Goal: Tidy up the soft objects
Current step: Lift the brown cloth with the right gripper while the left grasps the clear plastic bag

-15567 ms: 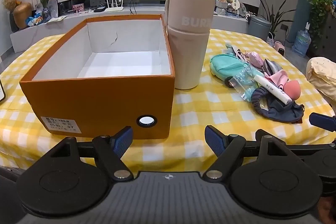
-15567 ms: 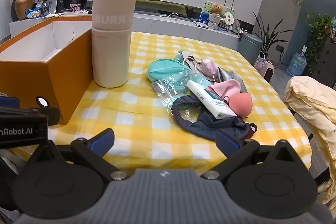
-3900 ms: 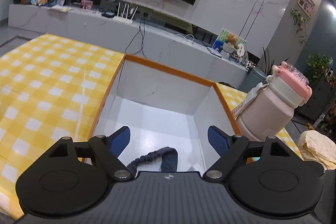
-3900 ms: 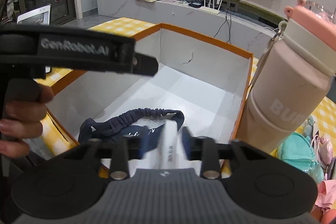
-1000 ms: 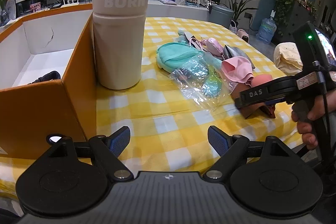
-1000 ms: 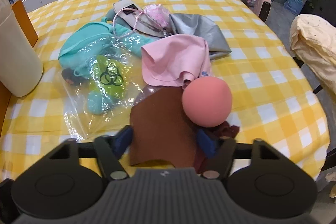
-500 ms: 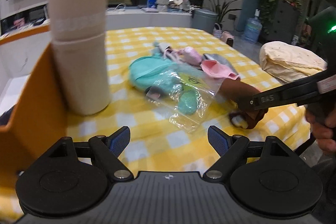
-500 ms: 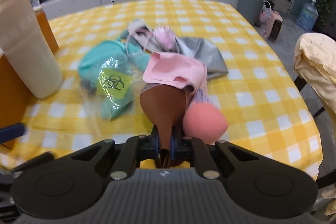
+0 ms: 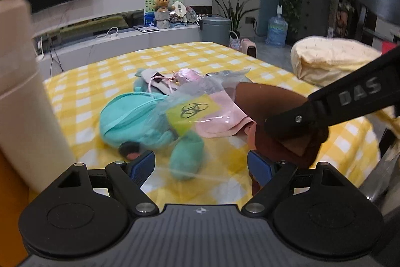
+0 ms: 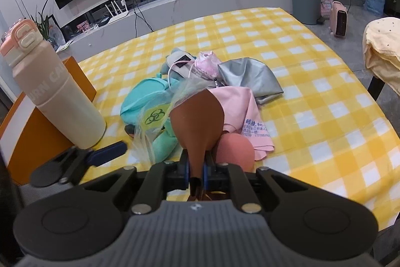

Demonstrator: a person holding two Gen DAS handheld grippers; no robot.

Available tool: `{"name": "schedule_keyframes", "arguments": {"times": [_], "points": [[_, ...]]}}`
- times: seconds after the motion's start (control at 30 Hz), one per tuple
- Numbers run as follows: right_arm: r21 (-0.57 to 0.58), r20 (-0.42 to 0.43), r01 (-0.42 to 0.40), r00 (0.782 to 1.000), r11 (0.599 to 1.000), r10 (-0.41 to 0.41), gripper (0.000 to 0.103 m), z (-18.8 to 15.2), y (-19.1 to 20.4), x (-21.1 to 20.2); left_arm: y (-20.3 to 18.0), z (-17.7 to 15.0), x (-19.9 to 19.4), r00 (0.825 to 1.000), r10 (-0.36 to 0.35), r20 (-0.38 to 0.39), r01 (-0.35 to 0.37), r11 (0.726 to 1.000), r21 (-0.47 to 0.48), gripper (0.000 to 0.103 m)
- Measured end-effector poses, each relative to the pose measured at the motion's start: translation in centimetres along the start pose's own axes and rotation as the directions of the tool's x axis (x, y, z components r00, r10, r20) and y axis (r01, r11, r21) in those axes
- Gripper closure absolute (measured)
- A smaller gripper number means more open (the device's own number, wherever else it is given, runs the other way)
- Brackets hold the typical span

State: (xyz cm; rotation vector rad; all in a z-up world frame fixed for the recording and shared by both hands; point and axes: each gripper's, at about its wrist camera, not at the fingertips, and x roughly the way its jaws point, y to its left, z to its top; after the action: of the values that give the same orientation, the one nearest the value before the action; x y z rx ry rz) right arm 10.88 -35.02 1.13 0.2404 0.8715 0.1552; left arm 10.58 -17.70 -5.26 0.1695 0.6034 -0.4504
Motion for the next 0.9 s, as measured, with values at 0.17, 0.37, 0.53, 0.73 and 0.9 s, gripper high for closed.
{"name": "schedule_keyframes", "arguments": {"times": [0.17,0.37,0.53,0.73,0.9], "points": [[0.004,0.002,-0.024,1.0,1.0,0.024,0.095,0.1,-0.5,-0.2,0.0,0.5,1.4,0.999,0.028,-0.018,-0.028,0.999,-0.037,0.015],[-0.001,0.006,-0.022,1.0,1.0,0.022,0.095,-0.1,-0.6,-0.4,2.3,0.4,1.3,0.999,-0.034,-0.018,0.029,0.964,-0.263,0.051],[-0.011,0.001,-0.027,1.0,1.0,0.027,0.096,-0.1,-0.5,-0.4,3.4,0.4,0.3,0.999,-0.049,0.015,0.051,0.951,-0.304,0.093],[-0.015,0.001,-0.029,1.0,0.999,0.029,0.095,-0.1,-0.4,-0.4,3.4,0.6,-0.6,0.999,-0.006,0.039,0.018,0.949,-0.316,0.103],[-0.014,0.002,-0.021,1.0,1.0,0.021,0.096,0.0,-0.3,-0.4,3.6,1.5,-0.9,1.0,-0.001,-0.008,-0.002,0.952,-0.307,0.103]]}}
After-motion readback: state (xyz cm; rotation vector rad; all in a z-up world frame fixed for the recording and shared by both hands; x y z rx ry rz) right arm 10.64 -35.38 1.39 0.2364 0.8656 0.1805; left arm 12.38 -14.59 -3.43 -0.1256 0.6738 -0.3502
